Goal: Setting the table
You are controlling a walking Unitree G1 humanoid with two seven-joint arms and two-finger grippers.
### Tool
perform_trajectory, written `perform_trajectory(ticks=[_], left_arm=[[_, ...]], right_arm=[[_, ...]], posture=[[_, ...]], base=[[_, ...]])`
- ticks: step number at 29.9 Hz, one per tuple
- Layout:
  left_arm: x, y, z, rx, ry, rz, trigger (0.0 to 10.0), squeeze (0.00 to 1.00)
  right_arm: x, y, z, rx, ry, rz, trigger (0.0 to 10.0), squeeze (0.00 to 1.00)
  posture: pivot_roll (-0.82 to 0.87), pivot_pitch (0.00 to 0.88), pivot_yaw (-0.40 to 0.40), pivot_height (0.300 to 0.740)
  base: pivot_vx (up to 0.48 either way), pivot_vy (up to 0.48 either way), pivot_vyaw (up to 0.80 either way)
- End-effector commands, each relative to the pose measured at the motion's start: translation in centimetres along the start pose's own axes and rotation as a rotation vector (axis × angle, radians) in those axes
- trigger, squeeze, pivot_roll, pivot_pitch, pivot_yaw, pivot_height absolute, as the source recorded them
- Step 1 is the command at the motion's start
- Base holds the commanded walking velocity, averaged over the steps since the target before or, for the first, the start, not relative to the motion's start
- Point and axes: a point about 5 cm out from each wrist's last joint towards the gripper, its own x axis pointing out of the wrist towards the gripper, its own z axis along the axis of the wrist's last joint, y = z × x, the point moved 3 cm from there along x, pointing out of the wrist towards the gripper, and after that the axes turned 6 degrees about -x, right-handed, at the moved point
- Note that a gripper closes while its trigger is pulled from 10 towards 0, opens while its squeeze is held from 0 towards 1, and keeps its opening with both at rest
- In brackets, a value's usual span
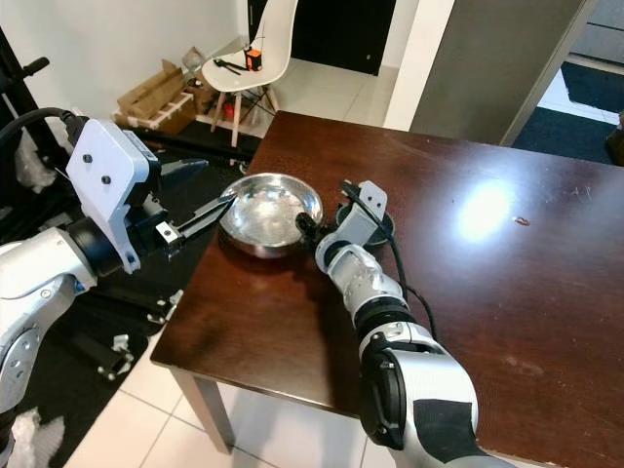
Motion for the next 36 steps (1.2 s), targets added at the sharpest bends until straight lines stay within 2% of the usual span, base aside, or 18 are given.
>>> perform_trajectory(ticks=[1,2,6,11,18,25,26,28,31,32,34,36], left_arm=[[0.1,-0.6,0.0,-0.004,-0.003,-0.023,10.0,0.00],[0.2,-0.6,0.0,-0.005,-0.004,-0.025,10.0,0.00],[0.3,-0.7,0.1,-0.012,-0.010,-0.028,10.0,0.00],[0.4,-0.8,0.0,-0.022,-0.014,-0.032,10.0,0.00],[0.6,-1.1,0.0,-0.034,-0.021,-0.036,10.0,0.00],[0.6,-1.3,-0.4,-0.049,-0.025,-0.029,10.0,0.00],[0.6,-1.3,-0.4,-0.049,-0.025,-0.029,10.0,0.00],[0.6,-1.2,-0.7,-0.058,-0.023,-0.012,10.0,0.00],[0.7,-1.1,-1.1,-0.067,-0.020,0.002,10.0,0.00],[0.7,-1.1,-1.3,-0.072,-0.020,0.012,10.0,0.00],[0.8,-1.1,-1.4,-0.075,-0.020,0.019,10.0,0.00],[0.9,-1.0,-1.7,-0.089,-0.021,0.051,10.0,0.00]], right_arm=[[0.1,0.1,0.2,-0.008,-0.003,-0.002,10.0,0.07],[0.1,0.1,0.3,-0.009,-0.006,-0.003,10.0,0.00],[0.1,0.3,1.0,-0.014,-0.024,0.007,10.0,0.00],[0.1,1.2,2.1,-0.021,-0.055,0.062,10.0,0.00],[-0.6,2.3,2.2,-0.034,-0.073,0.137,10.0,0.00],[-4.1,3.2,2.1,-0.123,-0.150,0.181,10.0,0.00],[-4.1,3.2,2.1,-0.123,-0.150,0.181,10.0,0.00],[-6.4,3.2,2.1,-0.249,-0.232,0.169,10.0,0.00],[-8.6,3.3,1.6,-0.403,-0.309,0.154,10.0,0.00],[-9.5,3.3,1.2,-0.445,-0.336,0.149,10.0,0.00],[-10.1,3.4,1.0,-0.469,-0.355,0.146,10.0,0.00],[-11.7,3.6,0.2,-0.554,-0.376,0.145,10.0,0.00]], posture=[[0.14,0.078,0.077,0.740],[0.13,0.076,0.077,0.740],[0.13,0.071,0.077,0.740],[0.11,0.072,0.076,0.740],[0.10,0.071,0.065,0.740],[0.08,0.065,0.056,0.740],[0.08,0.065,0.056,0.740],[0.06,0.058,0.056,0.740],[0.03,0.049,0.061,0.740],[0.02,0.044,0.064,0.740],[0.02,0.043,0.065,0.740],[0.00,0.035,0.068,0.740]], base=[[0.000,0.000,0.00],[0.000,0.000,0.00],[0.000,0.000,0.00],[0.000,0.000,0.00],[0.000,0.000,0.00],[0.000,0.000,0.00],[0.000,0.000,0.00],[0.000,0.000,0.00],[0.000,0.000,0.00],[0.000,0.000,0.00],[0.000,0.000,0.00],[0.000,0.000,0.00]])
